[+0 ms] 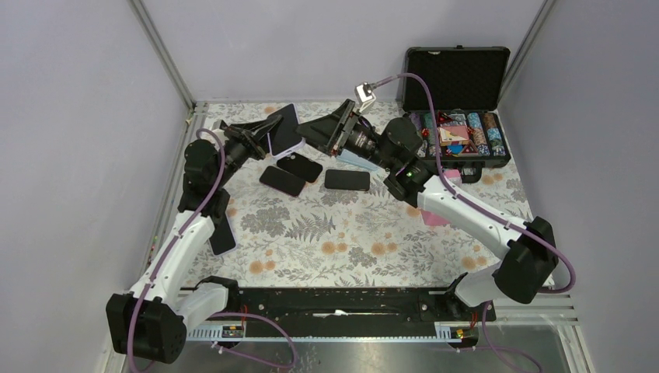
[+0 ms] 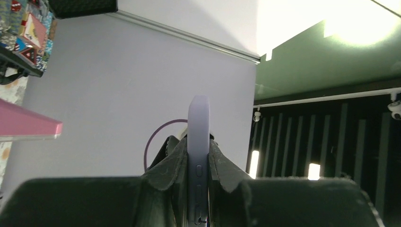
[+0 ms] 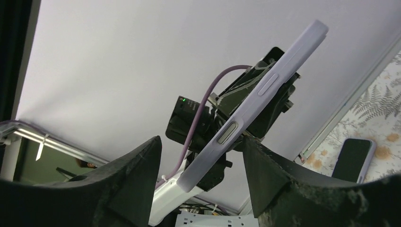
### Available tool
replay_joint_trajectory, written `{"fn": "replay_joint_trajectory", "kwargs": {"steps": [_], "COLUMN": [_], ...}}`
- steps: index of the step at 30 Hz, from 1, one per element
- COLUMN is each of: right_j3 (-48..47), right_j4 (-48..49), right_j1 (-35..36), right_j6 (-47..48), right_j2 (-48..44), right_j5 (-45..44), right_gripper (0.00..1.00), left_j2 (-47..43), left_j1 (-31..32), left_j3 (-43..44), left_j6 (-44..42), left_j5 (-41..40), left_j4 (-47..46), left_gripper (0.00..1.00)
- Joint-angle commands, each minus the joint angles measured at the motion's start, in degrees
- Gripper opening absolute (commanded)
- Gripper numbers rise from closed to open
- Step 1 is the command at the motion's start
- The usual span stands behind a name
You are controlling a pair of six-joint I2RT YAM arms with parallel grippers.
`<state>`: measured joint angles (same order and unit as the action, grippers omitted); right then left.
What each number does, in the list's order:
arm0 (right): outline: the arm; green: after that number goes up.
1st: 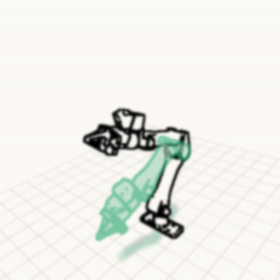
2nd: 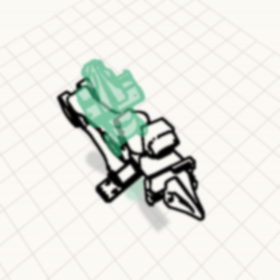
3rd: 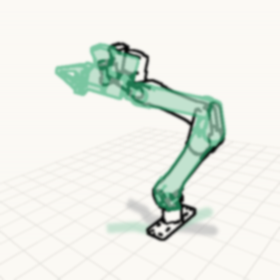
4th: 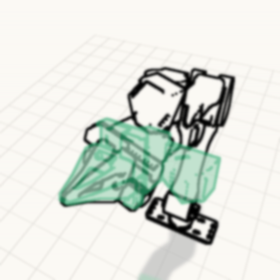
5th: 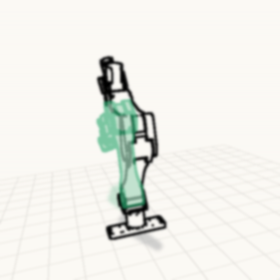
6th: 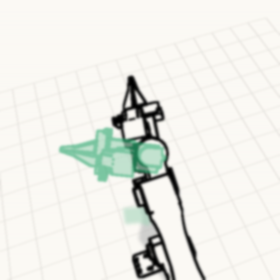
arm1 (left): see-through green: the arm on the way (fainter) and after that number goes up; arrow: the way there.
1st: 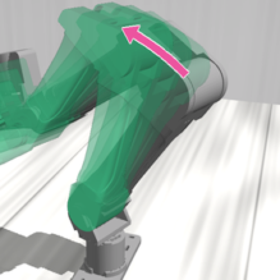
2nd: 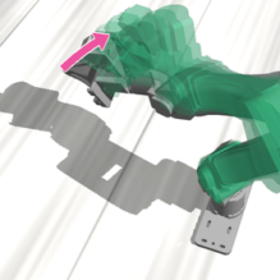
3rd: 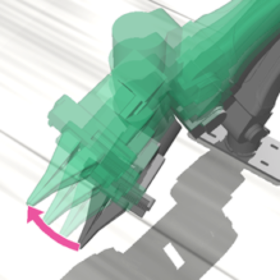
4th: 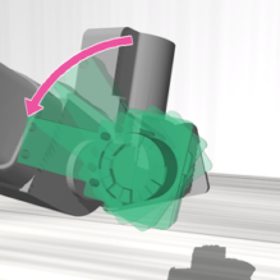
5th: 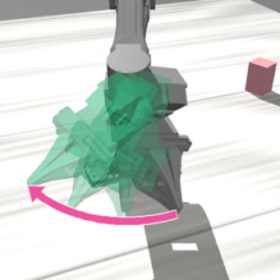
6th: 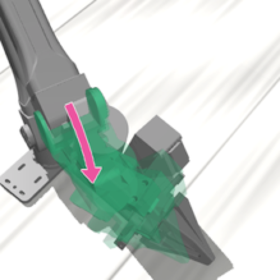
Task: Take the phone out of the phone case
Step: Remove the phone case from the phone.
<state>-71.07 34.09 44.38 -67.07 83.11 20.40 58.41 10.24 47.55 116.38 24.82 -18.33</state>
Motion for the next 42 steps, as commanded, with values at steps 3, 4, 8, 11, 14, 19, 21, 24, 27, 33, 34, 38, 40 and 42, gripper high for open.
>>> {"fn": "replay_joint_trajectory", "kwargs": {"steps": [3, 4, 8, 11, 14, 19, 21, 24, 27, 33, 34, 38, 40, 42], "right_j3": [-2.6, -2.5, -1.4, -1.7, -1.5, 0.0, 0.7, 1.3, 2.5, 4.0, 4.0, 2.3, 2.4, 3.1], "right_j4": [-2.7, -2.2, -0.3, -1.1, -2.1, -4.0, -4.0, -2.8, 0.4, 10.1, 11.8, 17.0, 17.8, 18.9], "right_j1": [0.4, 0.5, 0.8, 1.2, 1.5, 1.7, 1.8, 1.8, 1.7, 1.7, 1.7, 0.9, 0.5, 0.3], "right_j6": [-0.3, -1.0, -2.5, -2.4, -2.8, -3.4, -4.0, -4.6, -5.3, -2.6, -1.0, 2.5, 3.2, 3.5], "right_j2": [-1.9, -1.6, -1.5, -1.6, -1.9, -3.1, -3.1, -3.0, -2.7, -1.3, -0.8, 1.0, 1.4, 1.4], "right_j5": [-2.9, -2.6, -2.4, -2.1, -2.2, -3.1, -3.5, -3.8, -4.2, -3.8, -3.3, 0.1, 0.8, 1.5], "right_gripper": [0.65, 0.62, 0.55, 0.56, 0.55, 0.52, 0.46, 0.33, 0.20, 0.04, 0.01, 0.00, 0.00, 0.00], "left_j2": [-1.0, -0.9, -0.8, -0.4, 0.5, 1.4, 1.5, 1.5, 1.5, 2.2, 2.6, 1.7, 1.0, 0.5], "left_j1": [-0.3, -0.3, -0.4, -0.5, -0.6, -1.1, -1.1, -1.2, -1.2, -1.2, -1.2, -1.2, -1.2, -1.2], "left_j3": [2.9, 2.8, 2.8, 3.5, 3.8, 3.8, 4.1, 4.0, 3.7, 5.3, 5.8, 4.6, 2.3, 0.2], "left_j6": [-1.2, -0.9, -0.8, -1.7, -2.0, -2.1, -2.4, -2.2, -1.0, 2.4, 2.9, 1.6, 2.1, 2.6], "left_j5": [2.4, 2.2, 0.6, -1.2, -1.8, -3.1, -3.3, -3.1, -2.4, 3.1, 4.5, 6.2, 6.1, 6.5], "left_j4": [-3.4, -3.5, -2.7, -1.8, -2.2, -2.6, -2.0, -1.9, -2.2, 0.7, 2.0, 7.1, 7.1, 6.9], "left_gripper": [0.00, 0.00, 0.00, 0.00, 0.00, 0.00, 0.00, 0.00, 0.00, 0.00, 0.00, 0.00, 0.00, 0.00]}}
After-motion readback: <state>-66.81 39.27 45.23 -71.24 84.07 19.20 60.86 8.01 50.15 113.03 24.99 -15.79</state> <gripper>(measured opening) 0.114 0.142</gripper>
